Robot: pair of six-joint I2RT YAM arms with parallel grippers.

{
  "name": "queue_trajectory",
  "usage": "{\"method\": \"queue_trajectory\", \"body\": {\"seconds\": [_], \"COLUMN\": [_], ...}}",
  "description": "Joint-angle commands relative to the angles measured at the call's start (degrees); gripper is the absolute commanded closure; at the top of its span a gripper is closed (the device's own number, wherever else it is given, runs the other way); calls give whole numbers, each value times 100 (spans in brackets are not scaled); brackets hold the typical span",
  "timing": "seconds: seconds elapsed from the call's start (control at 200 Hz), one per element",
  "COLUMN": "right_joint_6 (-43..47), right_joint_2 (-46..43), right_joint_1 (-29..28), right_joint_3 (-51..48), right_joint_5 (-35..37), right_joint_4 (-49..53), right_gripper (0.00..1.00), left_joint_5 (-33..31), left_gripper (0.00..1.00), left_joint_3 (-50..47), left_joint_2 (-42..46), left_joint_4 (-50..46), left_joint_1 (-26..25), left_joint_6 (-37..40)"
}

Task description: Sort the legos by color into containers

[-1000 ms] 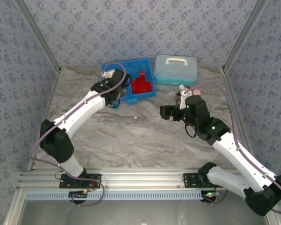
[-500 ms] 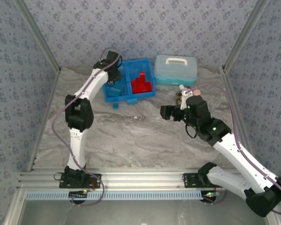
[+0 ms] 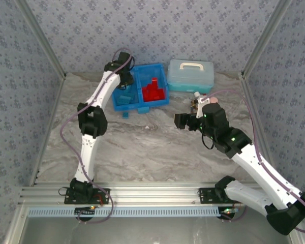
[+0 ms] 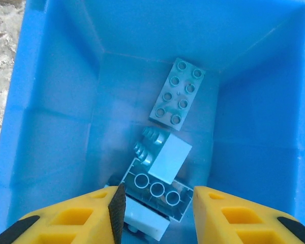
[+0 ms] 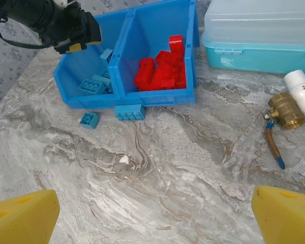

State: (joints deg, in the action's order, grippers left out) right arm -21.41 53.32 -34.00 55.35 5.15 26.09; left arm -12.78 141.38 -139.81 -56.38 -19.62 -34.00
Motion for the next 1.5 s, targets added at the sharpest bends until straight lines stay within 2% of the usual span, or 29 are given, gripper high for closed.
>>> {"method": "queue_trajectory", "body": {"seconds": [0.0,0.195,0.355,0.47,0.58,0.74,1.054,1.324,1.399,1.499], "right_joint_6": [67,-20,-73,-99,-118,-135,-113,-15,15,16], "right_joint_2": [40,58,18,-8,-8,-2,-42,146,192,225], "right_joint_1": [0,-1,-10,-27,-44,-71,-84,-87,-81,-81], "right_joint_3": [195,152,116,99,111,134,151,271,319,345], "right_joint_5": [51,13,-52,-77,-102,-96,31,55,55,49], "right_joint_4": [56,2,19,7,-37,5,76,78,88,87], "right_gripper": [0,0,0,0,0,0,0,0,0,0], "left_joint_5": [101,-154,-756,-779,-693,-517,-160,-106,-87,-30], "left_gripper": [59,56,55,54,48,39,28,31,35,45], "left_joint_3": [-411,-2881,-5002,-6283,-7076,-7154,-7009,-6628,-6592,-6536], "left_joint_2": [905,2879,4147,4742,4896,4432,3444,2707,2614,2564], "left_joint_4": [-42,1177,1654,2076,2524,2728,3285,3469,3554,3530], "left_joint_1": [-236,-982,-1460,-1605,-1614,-1529,-958,-744,-711,-668], "left_joint_6": [136,78,-277,-423,-118,487,919,1070,1101,1080]}}
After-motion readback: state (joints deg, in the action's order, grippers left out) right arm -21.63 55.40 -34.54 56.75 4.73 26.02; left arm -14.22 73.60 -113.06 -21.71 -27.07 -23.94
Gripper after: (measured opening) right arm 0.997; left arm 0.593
